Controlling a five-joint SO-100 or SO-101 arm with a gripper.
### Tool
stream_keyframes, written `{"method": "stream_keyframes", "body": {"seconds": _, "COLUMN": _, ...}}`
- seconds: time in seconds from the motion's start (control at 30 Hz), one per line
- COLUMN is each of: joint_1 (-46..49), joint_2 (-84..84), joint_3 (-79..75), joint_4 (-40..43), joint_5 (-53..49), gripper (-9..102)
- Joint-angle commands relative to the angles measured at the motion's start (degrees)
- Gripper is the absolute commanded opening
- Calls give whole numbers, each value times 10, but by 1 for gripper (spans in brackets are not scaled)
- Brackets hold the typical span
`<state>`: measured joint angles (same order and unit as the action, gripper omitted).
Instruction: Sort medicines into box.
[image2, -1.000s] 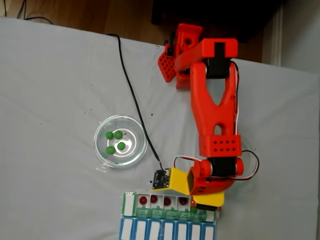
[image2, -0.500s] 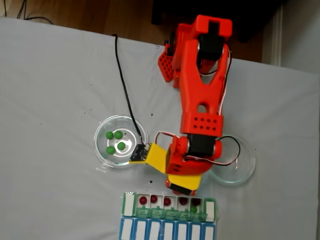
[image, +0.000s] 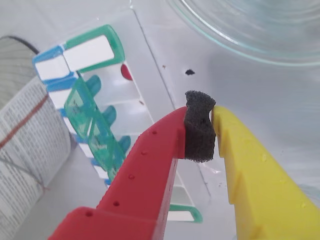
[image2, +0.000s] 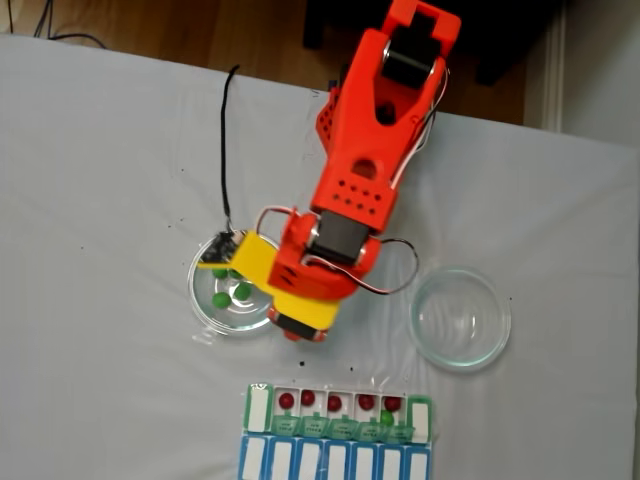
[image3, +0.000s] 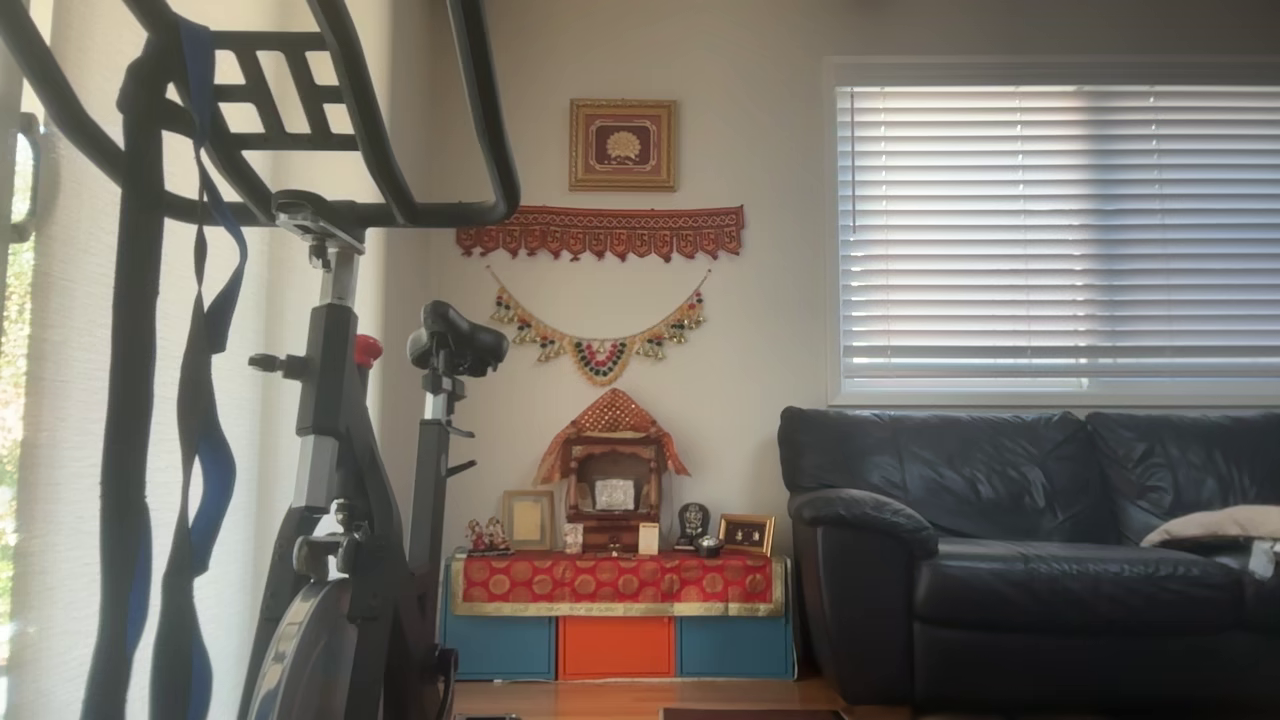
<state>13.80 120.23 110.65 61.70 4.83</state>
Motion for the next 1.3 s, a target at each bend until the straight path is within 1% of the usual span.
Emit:
{"method": "stream_keyframes", "body": {"seconds": 0.0, "joint_1": 29, "joint_2": 25, "joint_3": -13, "joint_4": 0, "joint_5": -18, "gripper": 1}}
{"method": "stream_keyframes", "body": {"seconds": 0.17, "joint_1": 62, "joint_2": 3, "joint_3": -20, "joint_4": -12, "joint_5": -36, "gripper": 2}}
{"method": "stream_keyframes", "body": {"seconds": 0.53, "joint_1": 105, "joint_2": -60, "joint_3": -37, "joint_4": -7, "joint_5": -95, "gripper": 2}}
{"method": "stream_keyframes", "body": {"seconds": 0.77, "joint_1": 126, "joint_2": -67, "joint_3": -43, "joint_4": -11, "joint_5": -105, "gripper": 2}}
{"method": "stream_keyframes", "body": {"seconds": 1.07, "joint_1": 156, "joint_2": -98, "joint_3": -66, "joint_4": 7, "joint_5": -112, "gripper": 2}}
{"method": "stream_keyframes", "body": {"seconds": 1.13, "joint_1": 159, "joint_2": -92, "joint_3": -60, "joint_4": 7, "joint_5": -105, "gripper": 3}}
{"method": "stream_keyframes", "body": {"seconds": 1.27, "joint_1": 170, "joint_2": -72, "joint_3": -40, "joint_4": 7, "joint_5": -88, "gripper": 10}}
